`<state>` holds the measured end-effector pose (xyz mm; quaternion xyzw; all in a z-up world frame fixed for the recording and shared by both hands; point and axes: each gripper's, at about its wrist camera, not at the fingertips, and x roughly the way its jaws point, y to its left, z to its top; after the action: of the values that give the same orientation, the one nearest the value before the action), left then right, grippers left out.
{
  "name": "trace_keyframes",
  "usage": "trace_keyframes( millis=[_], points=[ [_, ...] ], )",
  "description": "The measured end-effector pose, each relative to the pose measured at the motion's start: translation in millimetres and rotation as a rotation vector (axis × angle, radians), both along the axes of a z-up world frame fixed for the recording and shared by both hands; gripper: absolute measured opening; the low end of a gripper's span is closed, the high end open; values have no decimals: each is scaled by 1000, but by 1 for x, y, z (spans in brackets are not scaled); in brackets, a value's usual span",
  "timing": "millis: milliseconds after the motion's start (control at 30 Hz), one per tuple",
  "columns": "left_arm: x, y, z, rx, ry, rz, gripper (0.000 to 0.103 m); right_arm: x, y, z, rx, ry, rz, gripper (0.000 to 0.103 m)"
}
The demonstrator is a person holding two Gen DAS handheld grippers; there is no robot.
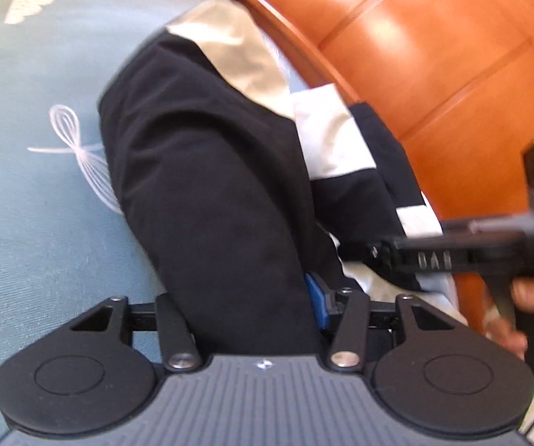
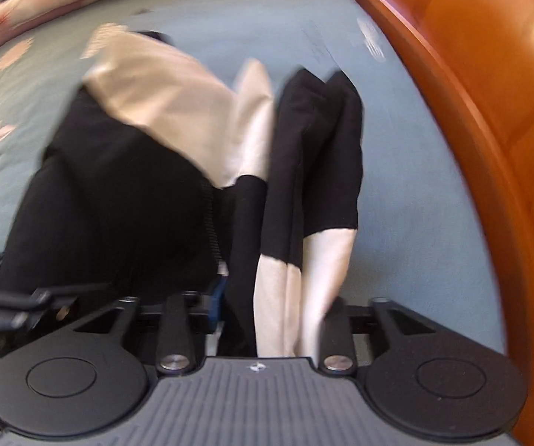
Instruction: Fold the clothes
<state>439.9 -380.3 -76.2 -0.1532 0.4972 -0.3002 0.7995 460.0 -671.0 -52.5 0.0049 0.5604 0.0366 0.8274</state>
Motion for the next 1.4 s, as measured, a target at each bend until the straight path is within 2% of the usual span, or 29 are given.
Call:
trace_keyframes(
  millis=[33, 100, 167, 200, 267, 300, 367, 433, 533, 600, 667, 733, 833, 933, 1033, 1167, 1233, 1333, 1400],
  points=[
    [2, -7, -4, 3, 0, -16, 57, -3, -12, -5, 36, 1, -33, 65],
    [7, -12, -6, 19, -5, -58, 61, -11, -36, -7, 115, -9, -102, 68],
    [10, 5, 7, 67, -19, -124, 63, -23, -56, 4, 114, -16, -186, 74],
    [11, 10, 15, 101, -54, -158, 63, -30, -64, 11, 89, -29, -228, 74],
    [13, 16, 35, 191, -178, -225, 63, -50, -71, 34, -12, -80, -313, 74],
    [14, 16, 44, 224, -246, -263, 64, -61, -76, 46, -32, -115, -329, 74],
    [19, 5, 58, 259, -413, -342, 69, -81, -71, 62, 28, -181, -276, 71],
    [27, -13, 68, 287, -571, -405, 73, -87, -50, 66, 76, -201, -170, 69],
    [51, -40, 61, 302, -659, -466, 73, -85, -17, 47, 52, -148, -51, 65],
    [72, -56, 46, 340, -635, -515, 73, -72, 8, 21, 7, -98, -31, 65],
    [92, -70, 28, 362, -555, -542, 74, -69, 9, 2, 31, -89, -62, 64],
    [112, -75, 15, 324, -453, -519, 74, -73, 0, -9, 79, -97, -100, 64],
    [135, -78, 6, 254, -347, -487, 74, -77, -12, -8, 146, -108, -134, 64],
    [132, -88, 15, 332, -351, -558, 74, -88, -4, 11, 127, -83, -153, 63],
    [115, -88, 40, 398, -399, -594, 72, -105, 3, 34, 88, -127, -155, 65],
    [74, -80, 72, 380, -458, -620, 76, -128, 12, 47, 104, -151, -127, 71],
    [55, -82, 66, 371, -430, -630, 76, -132, 18, 31, 88, -115, -102, 71],
    [40, -89, 33, 440, -402, -625, 77, -132, 25, 1, 56, -53, -97, 72],
    [38, -92, 23, 449, -388, -588, 78, -130, 21, -3, 82, -41, -117, 72]
  ],
)
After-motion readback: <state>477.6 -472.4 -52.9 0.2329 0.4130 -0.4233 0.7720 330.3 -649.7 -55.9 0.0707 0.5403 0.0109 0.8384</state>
